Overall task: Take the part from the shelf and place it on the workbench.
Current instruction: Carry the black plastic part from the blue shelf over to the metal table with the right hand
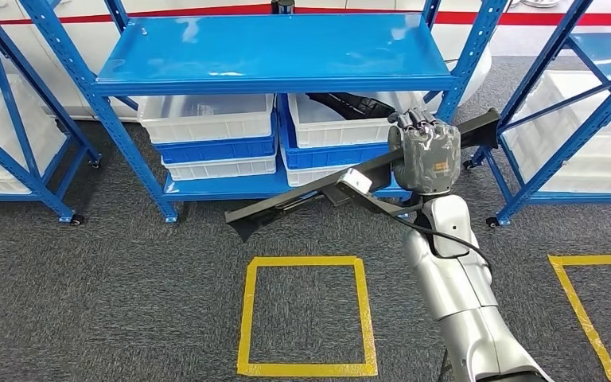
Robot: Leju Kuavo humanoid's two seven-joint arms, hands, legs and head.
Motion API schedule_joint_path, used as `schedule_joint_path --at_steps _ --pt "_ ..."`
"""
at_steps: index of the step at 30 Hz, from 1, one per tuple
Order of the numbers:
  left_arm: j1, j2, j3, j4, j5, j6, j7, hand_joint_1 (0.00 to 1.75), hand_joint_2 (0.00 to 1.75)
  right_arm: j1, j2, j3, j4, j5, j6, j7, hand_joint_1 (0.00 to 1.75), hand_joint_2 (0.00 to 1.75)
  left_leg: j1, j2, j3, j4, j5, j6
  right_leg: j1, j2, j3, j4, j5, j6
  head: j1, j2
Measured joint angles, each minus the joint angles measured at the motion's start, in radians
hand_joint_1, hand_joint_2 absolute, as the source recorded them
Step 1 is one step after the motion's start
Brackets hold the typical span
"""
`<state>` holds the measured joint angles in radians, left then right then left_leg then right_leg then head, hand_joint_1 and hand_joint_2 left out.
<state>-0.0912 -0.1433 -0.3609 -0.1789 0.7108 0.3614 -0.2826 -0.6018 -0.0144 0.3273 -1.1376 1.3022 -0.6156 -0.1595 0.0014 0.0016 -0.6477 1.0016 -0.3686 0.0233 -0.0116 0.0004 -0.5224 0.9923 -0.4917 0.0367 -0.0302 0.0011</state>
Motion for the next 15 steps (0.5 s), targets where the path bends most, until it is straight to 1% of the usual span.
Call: schedule_joint_path --at_steps 1,2,3,4,5,6,7,8,9,10,11,12,13,14,15 --pt "0.004 0.000 0.000 0.000 0.000 -0.002 -0.007 0.00 0.00 0.000 0.001 0.000 0.001 -0.002 0.000 -0.002 1.75 1.75 0.002 -0.001 -0.004 0.003 -0.002 -0.006 -0.001 -0.001 -0.003 0.000 0.006 -0.008 0.000 0.000" --pt "0.007 0.001 0.001 0.000 0.001 -0.003 -0.012 0.00 0.00 0.000 0.002 0.000 0.001 -0.003 0.000 -0.004 1.75 1.75 0.004 -0.002 -0.011 0.016 -0.016 -0.013 -0.003 -0.001 -0.008 -0.001 0.013 -0.016 -0.001 0.000" --pt "0.010 0.001 0.001 0.000 0.003 -0.003 -0.014 0.00 0.00 0.000 0.005 0.000 0.002 -0.005 0.000 -0.005 1.75 1.75 0.006 -0.003 -0.025 0.051 -0.047 -0.019 -0.006 -0.002 -0.014 -0.002 0.021 -0.024 -0.004 0.000" --pt "0.012 0.002 0.001 0.000 0.005 -0.003 -0.016 0.00 0.00 -0.001 0.007 0.000 0.003 -0.006 0.000 -0.006 1.75 1.75 0.008 -0.004 -0.046 0.106 -0.090 -0.024 -0.007 -0.003 -0.021 -0.002 0.028 -0.030 -0.006 0.000" --pt "0.014 0.002 0.001 0.000 0.007 -0.002 -0.016 0.00 0.00 0.000 0.008 0.001 0.004 -0.008 0.000 -0.009 1.75 1.75 0.009 -0.004 -0.071 0.175 -0.135 -0.029 -0.006 -0.004 -0.030 -0.002 0.034 -0.034 -0.009 0.000" --pt "0.015 0.002 0.001 0.000 0.009 -0.002 -0.016 0.00 0.00 0.002 0.009 0.001 0.007 -0.010 0.000 -0.012 1.75 1.75 0.009 -0.004 -0.093 0.241 -0.171 -0.032 -0.005 -0.004 -0.039 -0.001 0.041 -0.035 -0.010 0.000" --pt "0.016 0.002 0.002 0.000 0.010 -0.001 -0.016 0.00 0.00 0.005 0.010 0.002 0.010 -0.012 -0.001 -0.015 1.75 1.75 0.009 -0.004 -0.102 0.282 -0.189 -0.034 -0.003 -0.005 -0.049 0.000 0.047 -0.035 -0.010 0.000" --pt "0.017 0.003 0.002 0.000 0.011 0.000 -0.016 0.00 0.00 0.010 0.012 0.003 0.012 -0.013 -0.003 -0.018 1.75 1.75 0.009 -0.004 -0.090 0.285 -0.188 -0.033 -0.002 -0.005 -0.057 0.000 0.053 -0.034 -0.011 0.000" --pt "0.019 0.003 0.002 0.000 0.011 0.001 -0.016 0.00 0.00 0.016 0.014 0.004 0.015 -0.014 -0.005 -0.020 1.75 1.75 0.009 -0.004 -0.055 0.244 -0.171 -0.030 -0.001 -0.004 -0.063 0.001 0.058 -0.032 -0.011 0.000" --pt "0.019 0.003 0.002 0.000 0.012 0.003 -0.016 0.00 0.00 0.021 0.016 0.004 0.017 -0.013 -0.007 -0.022 1.75 1.75 0.009 -0.004 -0.002 0.172 -0.146 -0.025 -0.001 -0.004 -0.068 0.001 0.063 -0.030 -0.011 0.000" --pt "0.019 0.004 0.002 0.000 0.013 0.005 -0.015 0.00 0.00 0.027 0.019 0.005 0.019 -0.010 -0.008 -0.023 1.75 1.75 0.007 -0.005 0.049 0.096 -0.128 -0.018 0.001 -0.004 -0.071 0.001 0.067 -0.026 -0.011 0.000" --pt "0.018 0.004 0.002 0.000 0.015 0.007 -0.015 0.00 0.00 0.031 0.022 0.006 0.020 -0.007 -0.009 -0.024 1.75 1.75 0.004 -0.005 0.085 0.038 -0.116 -0.012 0.003 -0.004 -0.074 0.002 0.071 -0.022 -0.010 0.000" --pt "0.018 0.005 0.003 0.000 0.016 0.008 -0.014 0.00 0.00 0.035 0.025 0.007 0.020 -0.002 -0.010 -0.025 1.75 1.75 0.001 -0.006 0.104 0.006 -0.111 -0.005 0.004 -0.004 -0.076 0.002 0.075 -0.017 -0.010 0.000" --pt "0.018 0.005 0.004 0.000 0.018 0.010 -0.014 0.00 0.00 0.041 0.029 0.007 0.020 0.004 -0.010 -0.026 1.75 1.75 -0.003 -0.006 0.106 -0.002 -0.111 0.000 0.005 -0.005 -0.078 0.001 0.079 -0.010 -0.009 0.000" --pt "0.020 0.005 0.006 0.000 0.020 0.012 -0.013 0.00 0.00 0.047 0.032 0.008 0.020 0.010 -0.010 -0.028 1.75 1.75 -0.006 -0.006 0.103 -0.003 -0.105 0.007 0.004 -0.005 -0.078 0.000 0.084 -0.004 -0.009 0.000"
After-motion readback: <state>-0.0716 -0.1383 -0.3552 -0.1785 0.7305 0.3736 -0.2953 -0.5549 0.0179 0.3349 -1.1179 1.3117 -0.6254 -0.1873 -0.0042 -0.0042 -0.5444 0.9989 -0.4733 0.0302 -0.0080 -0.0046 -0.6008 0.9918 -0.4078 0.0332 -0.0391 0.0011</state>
